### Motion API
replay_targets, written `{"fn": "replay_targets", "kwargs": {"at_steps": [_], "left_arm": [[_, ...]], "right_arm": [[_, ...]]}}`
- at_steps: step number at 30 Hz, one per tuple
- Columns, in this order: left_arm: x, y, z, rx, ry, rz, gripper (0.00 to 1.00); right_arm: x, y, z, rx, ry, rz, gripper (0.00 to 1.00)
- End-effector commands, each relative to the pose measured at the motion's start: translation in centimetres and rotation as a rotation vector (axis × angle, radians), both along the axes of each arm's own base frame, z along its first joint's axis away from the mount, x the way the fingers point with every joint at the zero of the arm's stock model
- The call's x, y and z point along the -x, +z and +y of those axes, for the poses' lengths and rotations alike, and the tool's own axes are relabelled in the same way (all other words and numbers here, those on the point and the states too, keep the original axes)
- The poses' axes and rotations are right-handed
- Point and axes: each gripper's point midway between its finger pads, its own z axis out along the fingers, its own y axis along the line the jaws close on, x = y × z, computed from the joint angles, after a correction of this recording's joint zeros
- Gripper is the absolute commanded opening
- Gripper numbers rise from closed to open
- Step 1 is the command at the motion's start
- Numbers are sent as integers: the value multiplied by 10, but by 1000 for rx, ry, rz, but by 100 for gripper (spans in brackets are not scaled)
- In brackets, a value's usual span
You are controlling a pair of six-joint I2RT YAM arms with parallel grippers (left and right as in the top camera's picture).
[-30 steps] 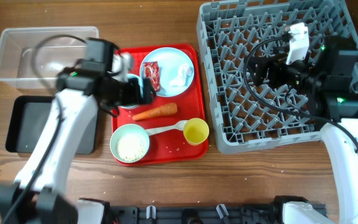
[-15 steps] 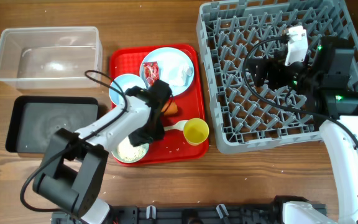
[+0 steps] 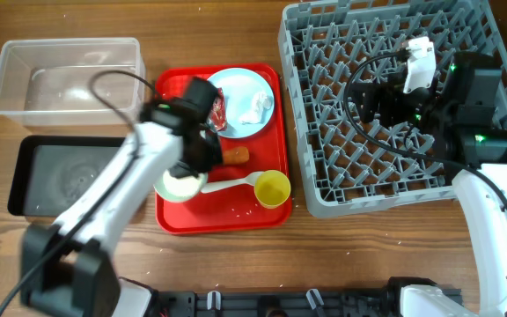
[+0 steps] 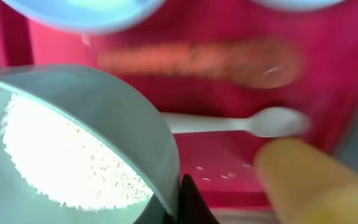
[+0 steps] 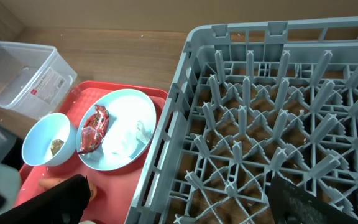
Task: Sort waste into correct bins and load items into the dishwasher rack
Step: 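Tip the blue rice bowl onto the black tray with left gripper, then return the empty blue bowl to the red tray, left gripper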
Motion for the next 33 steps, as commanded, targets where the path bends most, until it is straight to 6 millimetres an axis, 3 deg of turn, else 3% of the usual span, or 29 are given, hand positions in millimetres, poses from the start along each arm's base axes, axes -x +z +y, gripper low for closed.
{"fn": "replay_targets", "kwargs": {"at_steps": [1, 2, 3, 7, 10, 14, 17, 20, 24, 28, 30, 33], "left_arm": [[-16, 35, 34, 115, -25, -95, 4], [-19, 38, 45, 129, -6, -106, 4], [-30, 41, 70, 180, 31, -139, 4], [-49, 57, 123, 370, 86, -275, 4], [-47, 64, 163, 448, 133, -369, 4], [-27, 47, 194, 599, 213, -489, 4], [-20, 29, 208, 663, 269, -597, 4], [-21, 22, 206, 678, 229, -676, 4], [-27, 59, 189, 861, 147, -834, 4], [-26, 84, 184, 981, 122, -923, 4], [-22, 103, 191, 1063, 137, -997, 4], [-16, 103, 209, 1056, 224, -1006, 4]], "right_arm": [[-4, 3, -1, 14, -1, -10, 95], [-4, 3, -1, 13, -2, -9, 95], [-3, 2, -1, 13, -1, -5, 95], [-3, -3, -3, 20, -10, 13, 95], [-3, -8, -3, 19, -10, 31, 94], [-3, -8, -3, 19, -10, 30, 95], [-3, -8, -3, 19, -10, 29, 95], [-3, -8, -3, 19, -10, 30, 95], [-1, -10, -3, 19, -10, 42, 94], [-1, -12, -4, 24, -15, 50, 95], [-1, -12, -4, 24, -15, 50, 95], [-1, -12, -4, 24, -16, 50, 94]]}}
